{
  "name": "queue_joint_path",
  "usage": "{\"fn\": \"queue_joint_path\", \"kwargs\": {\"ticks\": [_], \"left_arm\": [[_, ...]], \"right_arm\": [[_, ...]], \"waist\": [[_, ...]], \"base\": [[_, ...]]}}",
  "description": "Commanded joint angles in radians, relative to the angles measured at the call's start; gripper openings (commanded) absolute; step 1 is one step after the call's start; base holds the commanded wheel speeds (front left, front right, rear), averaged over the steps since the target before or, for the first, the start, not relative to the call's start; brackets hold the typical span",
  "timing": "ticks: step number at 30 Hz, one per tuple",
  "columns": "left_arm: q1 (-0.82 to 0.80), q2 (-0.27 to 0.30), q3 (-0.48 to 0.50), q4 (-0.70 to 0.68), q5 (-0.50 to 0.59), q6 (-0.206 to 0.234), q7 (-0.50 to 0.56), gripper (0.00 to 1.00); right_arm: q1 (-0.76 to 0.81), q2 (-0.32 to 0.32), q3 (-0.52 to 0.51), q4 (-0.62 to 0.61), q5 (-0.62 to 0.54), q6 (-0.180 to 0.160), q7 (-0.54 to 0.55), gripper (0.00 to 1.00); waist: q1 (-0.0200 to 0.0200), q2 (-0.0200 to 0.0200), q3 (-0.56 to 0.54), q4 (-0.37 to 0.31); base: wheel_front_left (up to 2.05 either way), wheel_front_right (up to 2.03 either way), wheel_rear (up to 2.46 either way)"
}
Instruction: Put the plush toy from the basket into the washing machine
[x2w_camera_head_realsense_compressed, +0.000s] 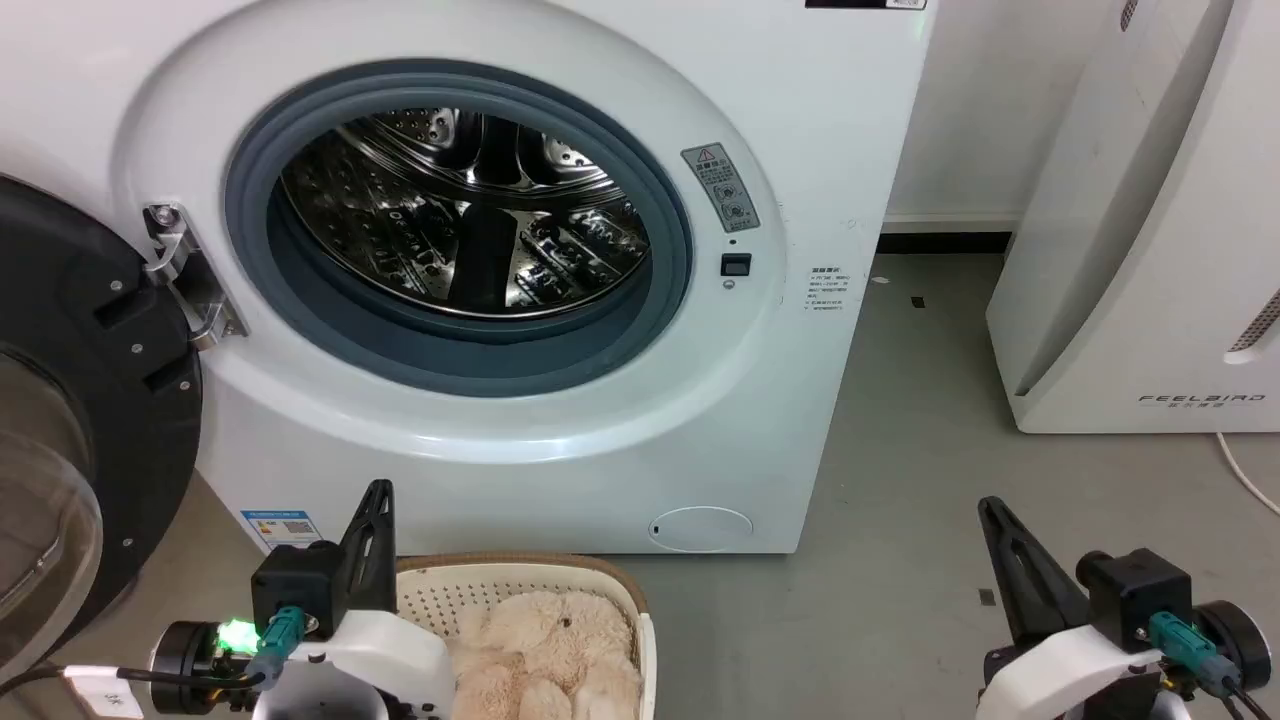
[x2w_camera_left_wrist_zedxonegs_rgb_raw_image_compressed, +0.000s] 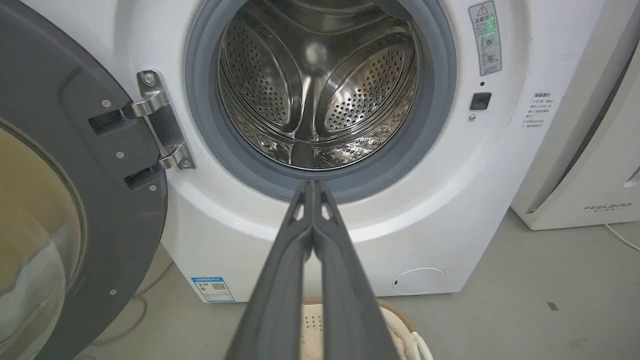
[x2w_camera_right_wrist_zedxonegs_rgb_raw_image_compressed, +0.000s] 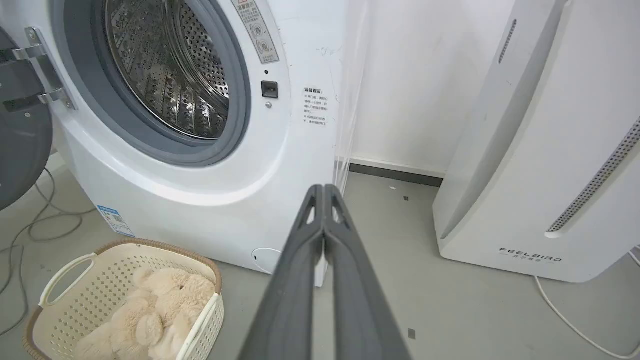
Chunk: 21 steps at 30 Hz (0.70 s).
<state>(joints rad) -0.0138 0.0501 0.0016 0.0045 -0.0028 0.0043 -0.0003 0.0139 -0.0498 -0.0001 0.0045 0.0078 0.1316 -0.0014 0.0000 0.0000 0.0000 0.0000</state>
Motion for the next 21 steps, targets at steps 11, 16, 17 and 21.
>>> {"fn": "queue_joint_path", "kwargs": {"ticks": [11, 16, 17, 21], "left_arm": [[0.014, 0.0, -0.002, -0.005, 0.003, -0.004, 0.0, 0.0], [0.014, 0.0, -0.002, -0.005, 0.003, -0.004, 0.0, 0.0], [0.014, 0.0, -0.002, -0.005, 0.003, -0.004, 0.0, 0.0], [0.0, 0.0, 0.0, 0.0, 0.0, 0.0, 0.0, 1.0]], "right_arm": [[-0.014, 0.0, 0.0, -0.005, -0.008, -0.001, 0.001, 0.0], [-0.014, 0.0, 0.0, -0.005, -0.008, -0.001, 0.001, 0.0], [-0.014, 0.0, 0.0, -0.005, -0.008, -0.001, 0.001, 0.0], [0.0, 0.0, 0.0, 0.0, 0.0, 0.0, 0.0, 1.0]], "waist": [[0.0, 0.0, 0.0, 0.0], [0.0, 0.0, 0.0, 0.0], [0.0, 0.0, 0.0, 0.0], [0.0, 0.0, 0.0, 0.0]], "base": [[0.0, 0.0, 0.0], [0.0, 0.0, 0.0], [0.0, 0.0, 0.0], [0.0, 0.0, 0.0]]}}
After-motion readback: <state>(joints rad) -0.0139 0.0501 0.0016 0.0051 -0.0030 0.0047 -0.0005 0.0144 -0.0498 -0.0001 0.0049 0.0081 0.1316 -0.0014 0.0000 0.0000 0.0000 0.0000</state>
